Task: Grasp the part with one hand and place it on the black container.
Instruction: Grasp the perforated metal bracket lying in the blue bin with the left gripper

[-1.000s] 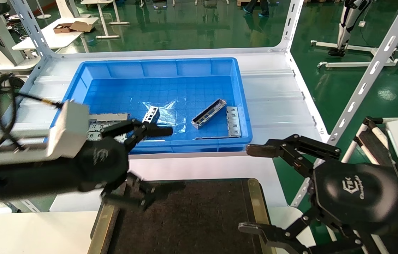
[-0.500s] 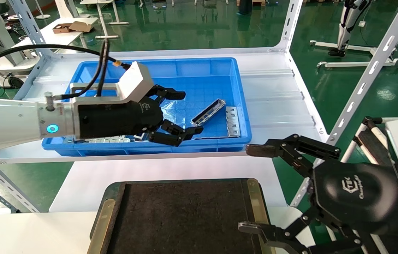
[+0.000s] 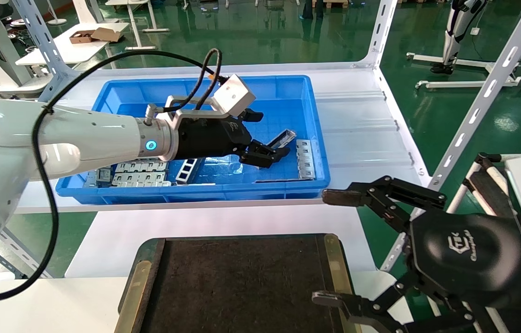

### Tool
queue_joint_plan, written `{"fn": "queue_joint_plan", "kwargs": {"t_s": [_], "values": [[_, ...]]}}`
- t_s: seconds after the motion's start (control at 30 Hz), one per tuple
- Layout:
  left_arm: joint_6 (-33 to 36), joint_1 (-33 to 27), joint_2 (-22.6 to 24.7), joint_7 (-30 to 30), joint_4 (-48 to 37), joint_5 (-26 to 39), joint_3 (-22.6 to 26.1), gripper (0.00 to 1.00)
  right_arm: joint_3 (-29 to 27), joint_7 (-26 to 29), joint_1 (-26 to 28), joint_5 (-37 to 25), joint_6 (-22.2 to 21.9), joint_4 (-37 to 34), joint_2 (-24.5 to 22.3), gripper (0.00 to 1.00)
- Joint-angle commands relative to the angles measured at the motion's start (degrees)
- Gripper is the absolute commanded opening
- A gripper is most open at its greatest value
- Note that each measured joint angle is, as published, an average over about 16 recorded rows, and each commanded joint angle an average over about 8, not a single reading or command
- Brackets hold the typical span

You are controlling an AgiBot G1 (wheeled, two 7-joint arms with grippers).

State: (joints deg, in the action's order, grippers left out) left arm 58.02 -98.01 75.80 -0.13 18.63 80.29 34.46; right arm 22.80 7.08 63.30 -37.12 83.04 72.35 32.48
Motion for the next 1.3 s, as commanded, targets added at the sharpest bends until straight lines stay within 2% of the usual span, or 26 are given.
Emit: {"fn": "queue_joint_plan", "kwargs": {"t_s": [0.03,0.27,0.6,0.63,0.67,0.7,0.73,0.9,0.93,0.97,1.0,1.3], "values": [[-1.5,-1.0,1.8,1.1,-3.2,0.7,0.4,1.00,0.0,0.0,0.0,0.0,0.0,0.0,0.0,1.00],[-5.5,0.3,2.6,0.7,-3.0,0.0,3.7,1.00,0.0,0.0,0.0,0.0,0.0,0.0,0.0,1.00],[-12.3,1.8,2.7,-3.8,-0.4,-2.5,10.0,1.00,0.0,0.0,0.0,0.0,0.0,0.0,0.0,1.00],[-12.9,1.9,2.7,-4.2,-0.2,-2.9,10.6,1.00,0.0,0.0,0.0,0.0,0.0,0.0,0.0,0.99],[-13.4,1.9,2.7,-4.6,0.0,-3.2,11.2,1.00,0.0,0.0,0.0,0.0,0.0,0.0,0.0,0.92],[-13.8,2.0,2.7,-5.0,0.1,-3.5,11.8,0.95,0.0,0.0,0.0,0.0,0.0,0.0,0.0,0.79],[-14.2,2.1,2.7,-5.4,0.3,-3.8,12.4,0.85,0.0,0.0,0.0,0.0,0.0,0.0,0.0,0.67],[-16.0,2.3,2.6,-7.1,0.9,-5.8,15.0,0.22,0.0,0.0,0.0,0.0,0.0,0.0,0.0,0.05],[-16.3,2.4,2.6,-7.4,1.0,-6.2,15.5,0.10,0.0,0.0,0.0,0.0,0.0,0.0,0.0,0.00],[-16.6,2.4,2.6,-7.6,1.1,-6.6,15.9,0.02,0.0,0.0,0.0,0.0,0.0,0.0,0.0,0.00],[-16.9,2.5,2.6,-7.9,1.1,-7.0,16.4,0.00,0.0,0.0,0.0,0.0,0.0,0.0,0.0,0.00],[-19.4,2.8,2.5,-9.1,0.8,-10.4,19.8,0.00,0.0,0.0,0.0,0.0,0.0,0.0,0.0,0.00]]}}
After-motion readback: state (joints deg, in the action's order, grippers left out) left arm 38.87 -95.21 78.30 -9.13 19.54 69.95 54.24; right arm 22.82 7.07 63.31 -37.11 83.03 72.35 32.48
